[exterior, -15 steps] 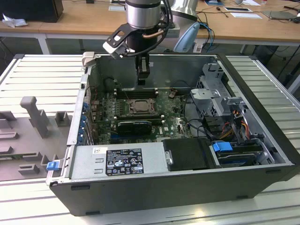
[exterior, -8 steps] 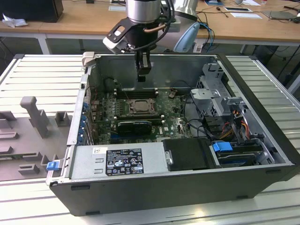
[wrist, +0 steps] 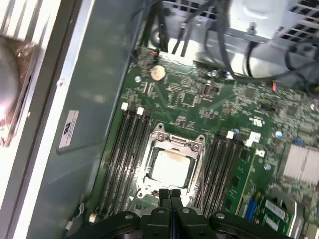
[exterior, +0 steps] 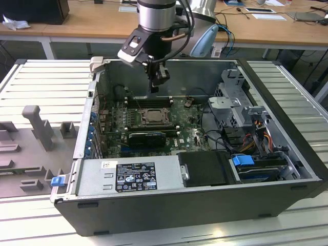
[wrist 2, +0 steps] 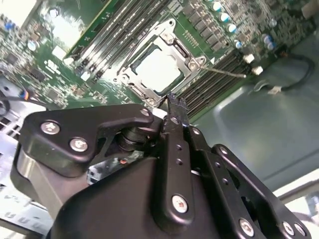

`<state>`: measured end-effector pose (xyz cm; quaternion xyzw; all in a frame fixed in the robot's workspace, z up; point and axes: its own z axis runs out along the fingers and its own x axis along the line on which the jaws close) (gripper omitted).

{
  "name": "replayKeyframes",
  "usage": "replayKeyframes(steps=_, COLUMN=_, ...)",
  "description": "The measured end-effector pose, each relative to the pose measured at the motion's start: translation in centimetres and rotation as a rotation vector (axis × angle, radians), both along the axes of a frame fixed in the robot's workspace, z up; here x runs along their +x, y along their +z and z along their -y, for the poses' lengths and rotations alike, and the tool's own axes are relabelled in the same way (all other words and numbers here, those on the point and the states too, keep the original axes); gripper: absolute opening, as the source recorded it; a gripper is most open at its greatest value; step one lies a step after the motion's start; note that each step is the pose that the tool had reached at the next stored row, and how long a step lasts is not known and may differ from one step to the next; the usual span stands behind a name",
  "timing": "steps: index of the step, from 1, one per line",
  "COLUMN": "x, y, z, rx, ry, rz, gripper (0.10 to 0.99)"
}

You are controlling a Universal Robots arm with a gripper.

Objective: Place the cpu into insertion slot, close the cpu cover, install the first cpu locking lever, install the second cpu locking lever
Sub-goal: 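Install the first cpu locking lever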

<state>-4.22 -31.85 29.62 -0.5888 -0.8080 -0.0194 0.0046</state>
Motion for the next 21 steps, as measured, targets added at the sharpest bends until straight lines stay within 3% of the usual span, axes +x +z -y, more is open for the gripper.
replayKeyframes(steps=10, x=0.0, y=-0.18, z=0.0, rx=0.0, ry=0.253, rz=-0.0001, gripper=0.106)
replayKeyframes(steps=16, x=-0.07, y=-0.23, z=0.0, rx=0.0, ry=0.339, rz=0.0, gripper=0.106)
replayKeyframes(steps=21, x=-0.07, y=-0.47, z=0.0, rx=0.0, ry=0.493, rz=-0.0001, gripper=0.106)
